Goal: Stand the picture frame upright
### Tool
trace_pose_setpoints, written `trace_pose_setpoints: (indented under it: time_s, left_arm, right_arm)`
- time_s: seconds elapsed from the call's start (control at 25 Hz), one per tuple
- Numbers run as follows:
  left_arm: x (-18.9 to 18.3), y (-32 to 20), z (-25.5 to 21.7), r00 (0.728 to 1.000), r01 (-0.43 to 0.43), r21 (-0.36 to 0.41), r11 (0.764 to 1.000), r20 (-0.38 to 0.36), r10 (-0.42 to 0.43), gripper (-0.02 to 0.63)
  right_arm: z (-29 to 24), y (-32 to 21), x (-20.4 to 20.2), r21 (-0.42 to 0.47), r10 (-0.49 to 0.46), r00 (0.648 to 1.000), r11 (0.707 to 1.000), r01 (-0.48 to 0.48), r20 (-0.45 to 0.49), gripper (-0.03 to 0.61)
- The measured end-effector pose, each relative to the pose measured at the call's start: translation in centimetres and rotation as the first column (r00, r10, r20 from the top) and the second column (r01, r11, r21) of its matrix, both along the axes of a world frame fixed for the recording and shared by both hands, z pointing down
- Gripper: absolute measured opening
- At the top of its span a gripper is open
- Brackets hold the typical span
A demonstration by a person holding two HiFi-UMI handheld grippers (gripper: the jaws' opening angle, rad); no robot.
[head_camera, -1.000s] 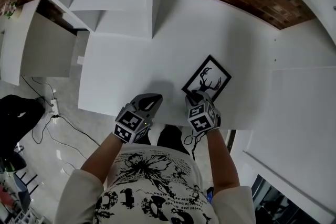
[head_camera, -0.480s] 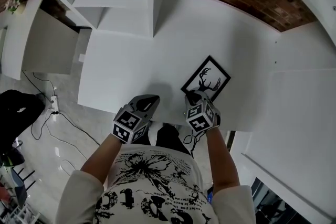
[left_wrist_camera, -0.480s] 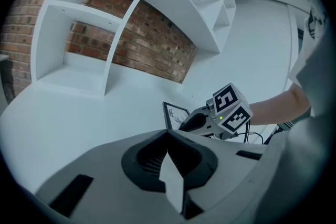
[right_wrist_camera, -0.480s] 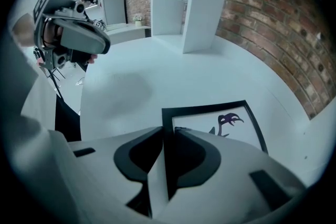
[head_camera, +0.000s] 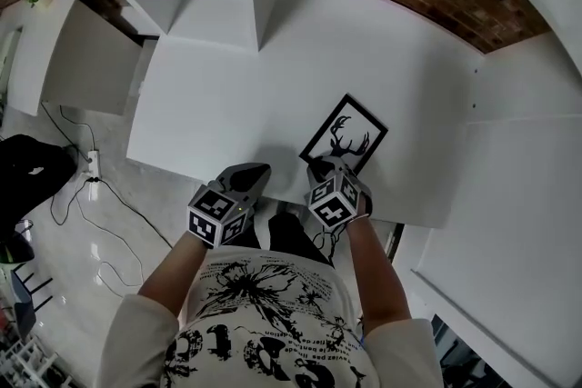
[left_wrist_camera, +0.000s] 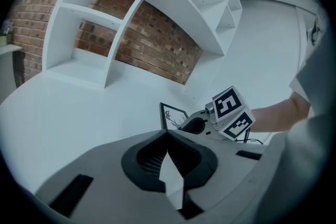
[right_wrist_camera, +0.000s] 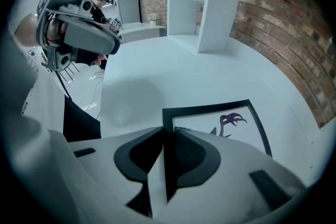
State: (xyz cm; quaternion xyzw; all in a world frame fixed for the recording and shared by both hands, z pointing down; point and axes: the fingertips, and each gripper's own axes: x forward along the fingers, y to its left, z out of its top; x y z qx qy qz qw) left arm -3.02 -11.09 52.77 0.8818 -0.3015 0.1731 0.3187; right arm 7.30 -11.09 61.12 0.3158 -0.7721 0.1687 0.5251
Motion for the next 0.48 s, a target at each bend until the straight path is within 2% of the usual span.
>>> trace_pose_setpoints:
  time_s: [0.24, 0.48]
  left_arm:
    - [0.8, 1.9, 0.0, 0.997, 0.073, 0.013, 0.997, 0.033, -0.073, 0.011]
    - [1.9, 3.8, -0.4, 0.987, 0.15, 0.061, 0.987, 0.056, -0.154, 0.011]
  right_arm:
    - [0.0, 2.5, 0.3, -0.02, -0.078, 0.996, 0.997, 0.079, 0.032, 0.075]
    - [-0.2, 4.7, 1.1, -0.01, -0.172, 0.983, 0.985, 0.173, 0.063, 0.074]
